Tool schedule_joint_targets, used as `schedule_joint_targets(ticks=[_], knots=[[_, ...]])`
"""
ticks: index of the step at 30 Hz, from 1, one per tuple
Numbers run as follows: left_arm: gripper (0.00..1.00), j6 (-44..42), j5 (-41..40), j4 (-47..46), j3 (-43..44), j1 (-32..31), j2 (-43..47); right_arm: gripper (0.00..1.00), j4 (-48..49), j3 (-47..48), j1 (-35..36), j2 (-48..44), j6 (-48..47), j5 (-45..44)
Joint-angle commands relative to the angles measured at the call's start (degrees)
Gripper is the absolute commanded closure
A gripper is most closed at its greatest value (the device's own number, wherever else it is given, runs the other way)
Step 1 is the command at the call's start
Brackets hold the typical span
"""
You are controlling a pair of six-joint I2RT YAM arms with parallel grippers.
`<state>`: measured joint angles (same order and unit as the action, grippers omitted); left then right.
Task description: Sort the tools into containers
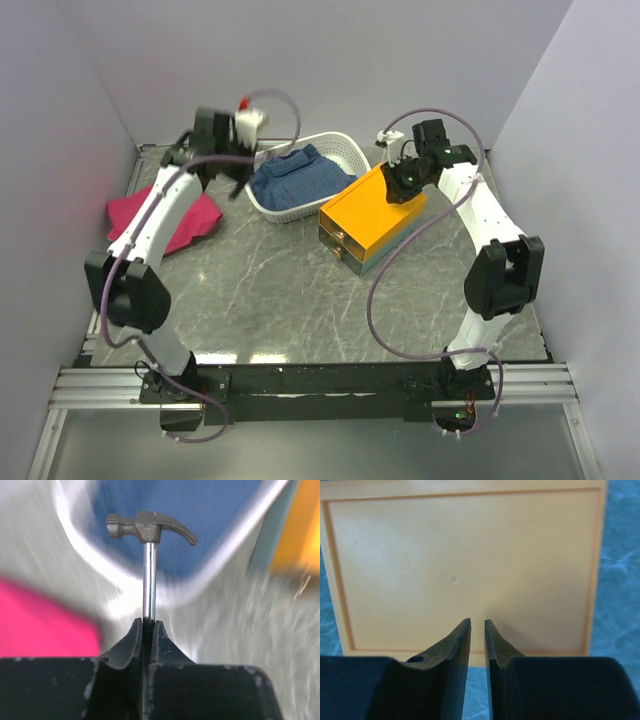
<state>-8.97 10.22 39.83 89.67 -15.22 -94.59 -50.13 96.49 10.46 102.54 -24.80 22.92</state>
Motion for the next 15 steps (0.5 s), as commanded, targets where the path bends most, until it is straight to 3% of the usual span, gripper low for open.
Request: schedule_joint_targets(ticks=[1,3,6,15], knots=[[0.99,-2.4,5.6,-1.0,22.7,-2.6,-9.3,0.75,2.1,2.5,-0.8,-8.3,-1.3,-8.4],[0.99,-1.6,6.7,-0.5,32.8,-4.8,-16.0,0.75,4.9,0.6,-1.7,-9.5,-0.4,-11.0],[0.99,1.1,9.2,-4.2,38.8,-8.3,-21.2,0.75,6.5,-0.6,-4.7,-9.7,2.5,-13.8],[0.99,6.6,14.1,-22.9,32.6,-19.3,-22.5,0.74,6.7,-3.9,-13.2,-10.9,4.5,-15.5]])
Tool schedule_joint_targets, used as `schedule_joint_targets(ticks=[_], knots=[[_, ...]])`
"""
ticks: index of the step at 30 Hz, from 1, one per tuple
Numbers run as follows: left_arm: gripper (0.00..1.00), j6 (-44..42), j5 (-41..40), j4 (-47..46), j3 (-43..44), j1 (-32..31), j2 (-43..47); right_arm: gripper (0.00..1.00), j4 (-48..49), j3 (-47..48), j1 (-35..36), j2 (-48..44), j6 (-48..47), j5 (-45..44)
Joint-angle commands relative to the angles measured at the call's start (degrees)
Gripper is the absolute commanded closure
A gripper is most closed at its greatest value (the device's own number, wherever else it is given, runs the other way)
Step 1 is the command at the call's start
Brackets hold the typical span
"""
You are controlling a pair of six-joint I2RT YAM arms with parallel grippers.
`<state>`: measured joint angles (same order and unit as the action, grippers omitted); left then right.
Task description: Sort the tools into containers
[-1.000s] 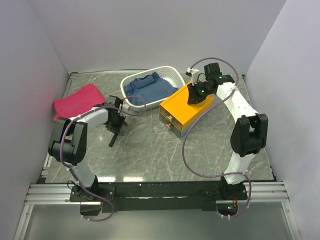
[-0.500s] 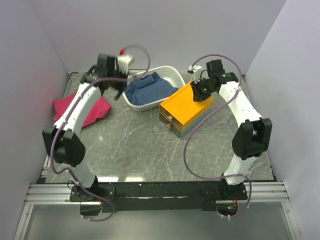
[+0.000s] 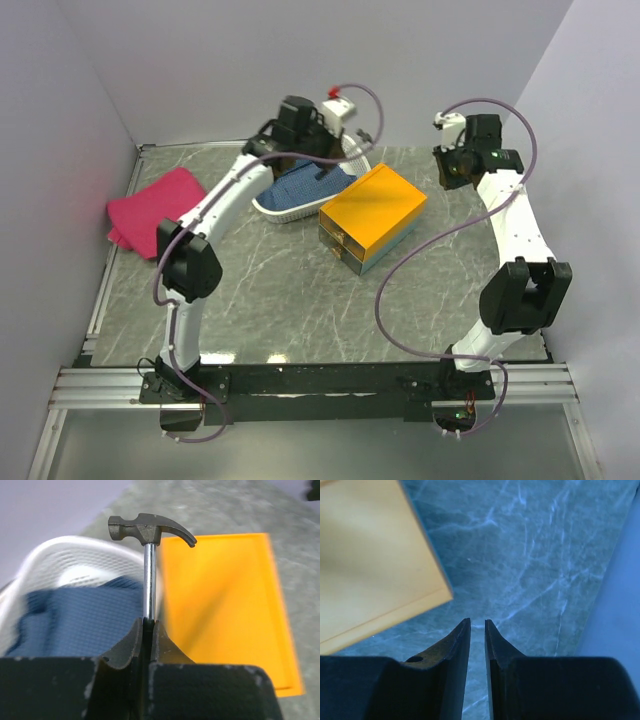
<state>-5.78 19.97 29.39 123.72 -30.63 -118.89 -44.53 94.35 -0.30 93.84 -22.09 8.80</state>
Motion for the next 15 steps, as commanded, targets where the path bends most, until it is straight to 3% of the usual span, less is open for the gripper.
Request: schedule_joint_targets(ticks=[1,5,15], knots=[[0.99,3.8,4.7,-13.6,-2.2,-4.5,1.8,0.74,1.0,-2.3,-2.8,-2.4,1.7,-1.2],[0.99,3.2,4.6,-14.7,-5.5,-8.4,0.6,0.74,0.2,-4.1,-3.9,-3.0,1.8,0.3],[0.99,5.4,0.5,-14.3,-9.5,-10.9,-2.1,0.73,-0.9,-4.6,-4.3,-2.9,2.5,1.9]])
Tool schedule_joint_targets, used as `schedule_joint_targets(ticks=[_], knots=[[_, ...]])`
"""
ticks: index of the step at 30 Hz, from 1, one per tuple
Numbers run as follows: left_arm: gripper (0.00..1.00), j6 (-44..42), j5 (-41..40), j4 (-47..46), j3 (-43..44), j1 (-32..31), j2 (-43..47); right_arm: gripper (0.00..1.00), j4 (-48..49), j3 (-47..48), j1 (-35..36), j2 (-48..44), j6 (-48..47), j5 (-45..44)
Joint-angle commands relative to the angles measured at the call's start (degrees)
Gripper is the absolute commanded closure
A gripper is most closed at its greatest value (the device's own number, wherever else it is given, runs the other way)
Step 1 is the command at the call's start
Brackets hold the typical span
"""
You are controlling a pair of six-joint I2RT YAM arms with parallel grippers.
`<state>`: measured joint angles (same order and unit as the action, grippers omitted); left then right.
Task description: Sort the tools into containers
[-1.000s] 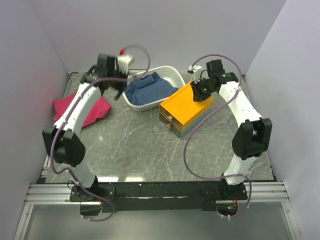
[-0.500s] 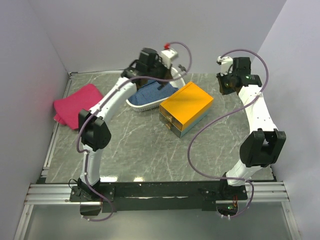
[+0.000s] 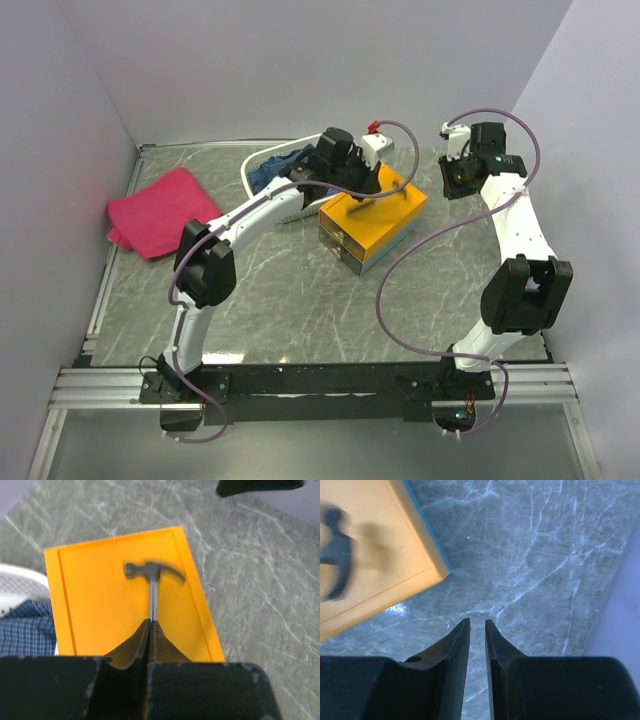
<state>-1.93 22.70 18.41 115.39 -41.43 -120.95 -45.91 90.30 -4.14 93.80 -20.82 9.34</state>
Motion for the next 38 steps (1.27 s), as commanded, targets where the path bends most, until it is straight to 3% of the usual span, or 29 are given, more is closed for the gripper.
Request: schedule_joint_targets(ticks=[1,4,5,6,7,12,14,16,17,18,20,21,27,31,33,38], knots=[[0.99,3.7,-2.7,-3.3,-2.0,-0.1,-0.1,0.73,0.6,-1.3,-0.4,-2.8,1.6,2.0],[0.98,4.0,-2.7,-3.2,-3.4,-0.1,-0.1,0.73,1.1,-2.0,-0.3,-3.1,2.1,2.6],[0.89,4.3,-2.7,-3.2,-3.6,-0.2,-0.1,0.73,1.1,-2.0,-0.3,-3.2,1.9,2.5],[0.67,4.6,-2.8,-3.3,-3.5,-0.1,0.0,0.73,1.1,-2.1,-0.4,-3.3,1.7,2.3],[0.61,5.2,-3.1,-3.2,-2.6,-0.1,0.4,0.73,1.0,-2.2,-0.4,-3.7,1.7,2.1],[0.47,4.8,-5.9,-9.2,-2.7,-0.1,6.0,0.7,1.3,-3.0,-0.5,-5.2,1.7,2.2],[0.39,4.2,-9.2,-10.8,-3.4,-0.1,9.3,0.62,2.1,-3.3,-0.4,-5.5,2.5,1.7],[0.18,2.9,-12.6,-11.5,-4.0,-0.1,11.9,0.5,2.5,-3.3,-0.4,-5.6,3.3,1.1],[0.03,2.6,-15.5,-11.0,-4.2,0.2,12.6,0.46,2.8,-3.2,-0.6,-5.5,3.7,0.2],[0.03,-1.7,-17.0,-10.3,-4.6,0.3,14.0,0.4,2.8,-2.7,-0.5,-5.3,4.2,-0.1],[0.04,-3.8,-22.5,-8.1,-7.2,1.5,15.7,0.04,2.7,-2.0,-1.0,-5.3,5.6,0.3],[0.03,-4.5,-22.5,-7.6,-10.8,2.3,18.3,0.0,3.4,-1.9,-1.1,-5.6,7.0,-1.3],[0.04,1.7,-31.9,-9.2,-30.1,17.2,29.9,0.0,2.1,-0.5,-1.3,-7.5,12.3,-9.2],[0.04,7.3,-30.2,-9.1,-36.7,32.7,32.9,0.0,2.0,-1.4,-1.3,-9.4,14.7,-17.3],[0.04,5.4,-28.9,-9.5,-39.1,35.1,34.2,0.0,2.6,-2.7,-1.3,-10.2,15.6,-19.8],[0.04,6.9,-27.2,-9.8,-43.0,35.6,39.6,0.0,1.3,-5.0,-1.7,-15.1,15.1,-11.1]])
